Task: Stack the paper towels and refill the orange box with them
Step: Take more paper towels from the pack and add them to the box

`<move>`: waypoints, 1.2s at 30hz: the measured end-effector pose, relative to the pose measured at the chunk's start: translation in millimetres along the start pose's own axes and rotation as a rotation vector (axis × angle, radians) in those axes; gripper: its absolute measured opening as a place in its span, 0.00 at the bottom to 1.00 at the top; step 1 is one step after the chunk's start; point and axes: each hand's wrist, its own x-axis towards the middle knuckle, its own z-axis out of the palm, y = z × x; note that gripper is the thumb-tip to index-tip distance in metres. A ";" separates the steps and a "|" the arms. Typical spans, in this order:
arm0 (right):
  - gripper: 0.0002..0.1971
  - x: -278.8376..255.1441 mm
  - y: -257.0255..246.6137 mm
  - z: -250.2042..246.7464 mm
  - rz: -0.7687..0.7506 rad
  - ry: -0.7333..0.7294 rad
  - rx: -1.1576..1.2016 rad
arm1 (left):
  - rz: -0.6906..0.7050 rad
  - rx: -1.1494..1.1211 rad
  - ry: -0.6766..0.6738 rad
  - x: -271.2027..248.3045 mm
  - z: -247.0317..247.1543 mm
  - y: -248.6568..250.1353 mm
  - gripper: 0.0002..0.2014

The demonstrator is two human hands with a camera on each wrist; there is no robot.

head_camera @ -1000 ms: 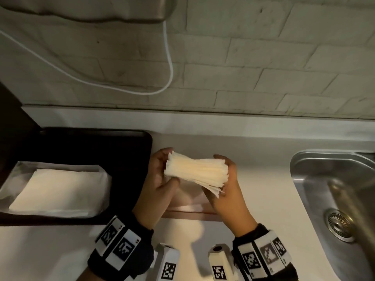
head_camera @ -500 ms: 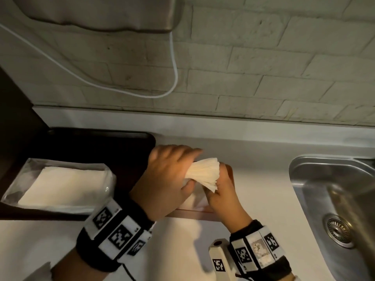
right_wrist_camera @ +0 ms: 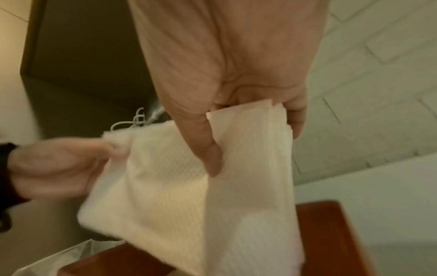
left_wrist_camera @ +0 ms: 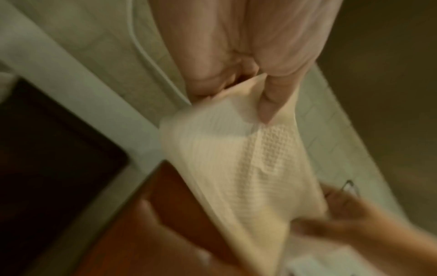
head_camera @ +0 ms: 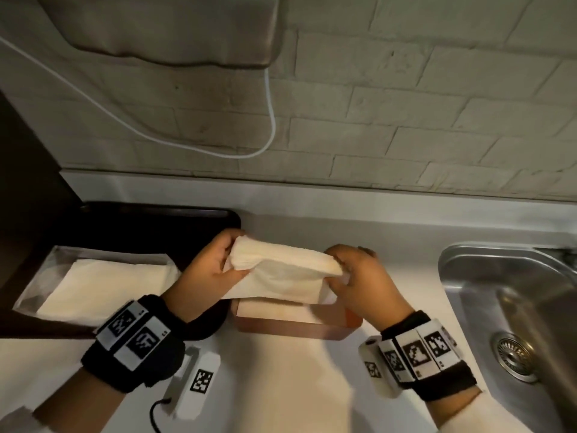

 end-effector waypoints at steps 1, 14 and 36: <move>0.14 1.3 0.3 -4.4 -0.031 0.008 -0.091 | -0.010 0.017 0.006 -3.0 -0.8 -6.5 0.18; 0.21 -3.2 -4.3 -10.5 -0.150 -0.134 -0.396 | 0.350 1.129 -0.042 2.4 14.7 9.0 0.23; 0.24 -8.9 11.5 27.5 -0.065 -0.199 -0.400 | 0.271 1.306 -0.084 0.4 45.9 -39.8 0.27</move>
